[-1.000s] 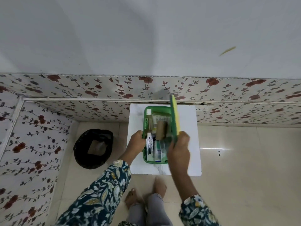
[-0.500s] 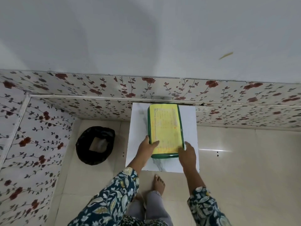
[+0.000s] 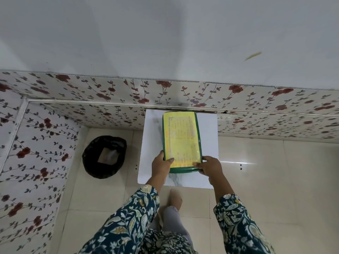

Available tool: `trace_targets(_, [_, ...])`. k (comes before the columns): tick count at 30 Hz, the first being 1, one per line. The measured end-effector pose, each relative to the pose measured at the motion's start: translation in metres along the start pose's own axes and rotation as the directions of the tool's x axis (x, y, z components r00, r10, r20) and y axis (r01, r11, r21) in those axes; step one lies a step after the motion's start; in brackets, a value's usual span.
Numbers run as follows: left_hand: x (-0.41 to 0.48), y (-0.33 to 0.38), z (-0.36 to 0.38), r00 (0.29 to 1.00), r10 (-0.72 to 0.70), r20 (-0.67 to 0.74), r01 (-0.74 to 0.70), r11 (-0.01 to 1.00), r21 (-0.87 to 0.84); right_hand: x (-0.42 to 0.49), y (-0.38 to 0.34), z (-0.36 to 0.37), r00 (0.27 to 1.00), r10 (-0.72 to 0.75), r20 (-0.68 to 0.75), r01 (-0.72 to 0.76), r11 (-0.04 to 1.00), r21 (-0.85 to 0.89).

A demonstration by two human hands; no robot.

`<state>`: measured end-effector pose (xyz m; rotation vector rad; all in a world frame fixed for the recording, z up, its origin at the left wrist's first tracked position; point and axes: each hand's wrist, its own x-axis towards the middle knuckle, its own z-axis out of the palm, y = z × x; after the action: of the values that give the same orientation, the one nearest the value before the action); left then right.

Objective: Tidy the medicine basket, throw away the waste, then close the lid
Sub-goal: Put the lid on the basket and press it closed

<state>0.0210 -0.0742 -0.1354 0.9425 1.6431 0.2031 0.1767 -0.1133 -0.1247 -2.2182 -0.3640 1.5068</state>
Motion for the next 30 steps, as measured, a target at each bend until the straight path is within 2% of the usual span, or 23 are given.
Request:
trace_targets(3, [0.004, 0.001, -0.005, 1.000, 0.005, 0.024, -0.006, 1.000, 0.022, 0.002, 0.001, 0.000, 1.000, -0.009, -0.022, 0.009, 1.000, 0.002])
trace_targets(15, [0.001, -0.003, -0.004, 0.991, -0.107, 0.078, 0.117, 0.984, -0.137, 0.008, 0.004, -0.001, 0.999, 0.034, 0.018, -0.035, 0.998, 0.056])
trace_targets(21, [0.003, -0.007, -0.005, 0.997, -0.064, 0.043, 0.067, 0.995, -0.069, 0.008, 0.008, -0.002, 0.999, 0.037, 0.016, -0.038, 0.995, 0.094])
trace_targets(25, [0.008, -0.016, -0.007, 0.996, -0.044, 0.077, 0.051, 0.994, -0.095, 0.010, 0.011, 0.000, 1.000, 0.017, -0.005, -0.016, 0.994, 0.105])
trace_targets(30, [0.018, -0.032, -0.006, 0.995, 0.051, 0.082, -0.047, 0.998, -0.046, 0.008, 0.017, 0.002, 0.999, -0.005, -0.040, 0.010, 0.992, 0.128])
